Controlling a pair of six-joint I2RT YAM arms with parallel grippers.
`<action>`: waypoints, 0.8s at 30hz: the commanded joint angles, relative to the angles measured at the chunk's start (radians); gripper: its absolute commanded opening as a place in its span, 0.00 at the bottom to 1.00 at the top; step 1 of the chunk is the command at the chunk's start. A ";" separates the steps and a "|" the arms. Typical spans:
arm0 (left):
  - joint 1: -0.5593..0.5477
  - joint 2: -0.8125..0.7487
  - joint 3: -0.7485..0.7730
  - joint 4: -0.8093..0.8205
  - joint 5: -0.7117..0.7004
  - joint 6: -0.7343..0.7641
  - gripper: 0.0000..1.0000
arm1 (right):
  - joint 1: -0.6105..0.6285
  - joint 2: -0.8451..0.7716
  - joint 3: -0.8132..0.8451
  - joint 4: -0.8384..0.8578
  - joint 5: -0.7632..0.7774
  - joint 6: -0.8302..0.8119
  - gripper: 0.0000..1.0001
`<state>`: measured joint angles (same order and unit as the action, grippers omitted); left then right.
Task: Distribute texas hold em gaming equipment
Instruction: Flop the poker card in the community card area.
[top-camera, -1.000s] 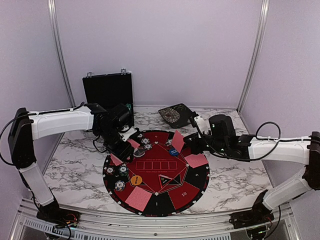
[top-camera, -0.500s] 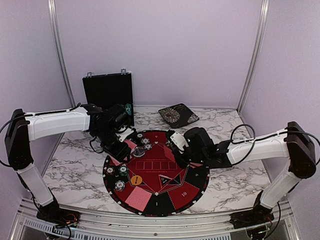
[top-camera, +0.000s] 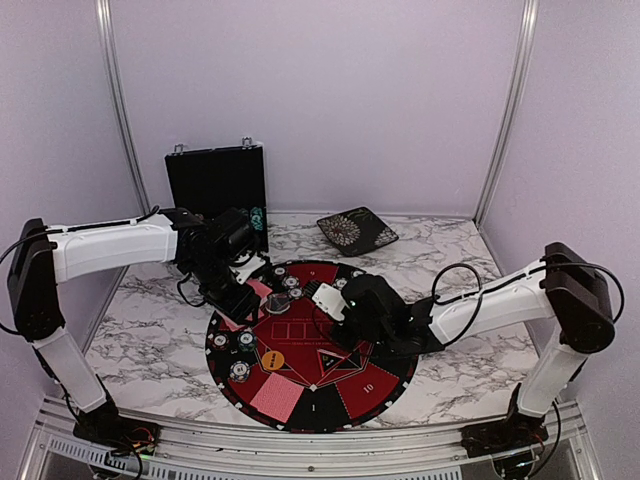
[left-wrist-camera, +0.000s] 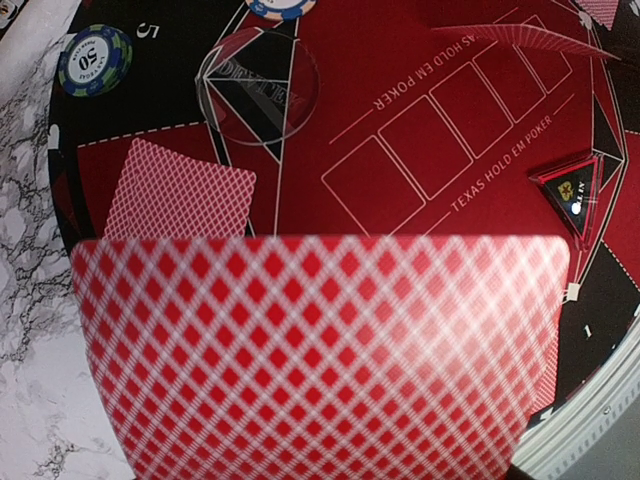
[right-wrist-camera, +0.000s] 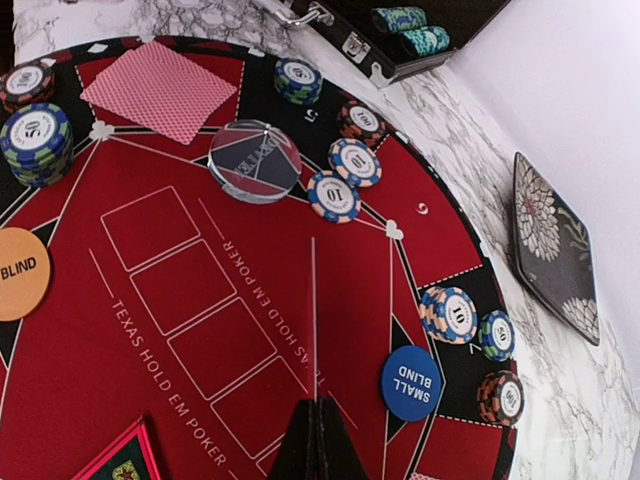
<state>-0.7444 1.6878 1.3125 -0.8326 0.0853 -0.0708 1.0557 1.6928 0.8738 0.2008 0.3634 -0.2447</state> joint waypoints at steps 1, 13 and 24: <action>0.007 -0.031 -0.002 0.012 -0.002 -0.005 0.35 | 0.029 0.045 0.043 0.045 0.037 -0.041 0.00; 0.010 -0.030 -0.001 0.012 0.001 -0.004 0.35 | 0.089 0.034 0.005 0.038 -0.004 0.046 0.19; 0.011 -0.025 -0.005 0.015 0.003 0.001 0.35 | 0.007 -0.100 -0.017 -0.099 -0.124 0.360 0.40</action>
<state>-0.7403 1.6878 1.3125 -0.8326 0.0856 -0.0708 1.1263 1.6878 0.8398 0.1787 0.3115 -0.0723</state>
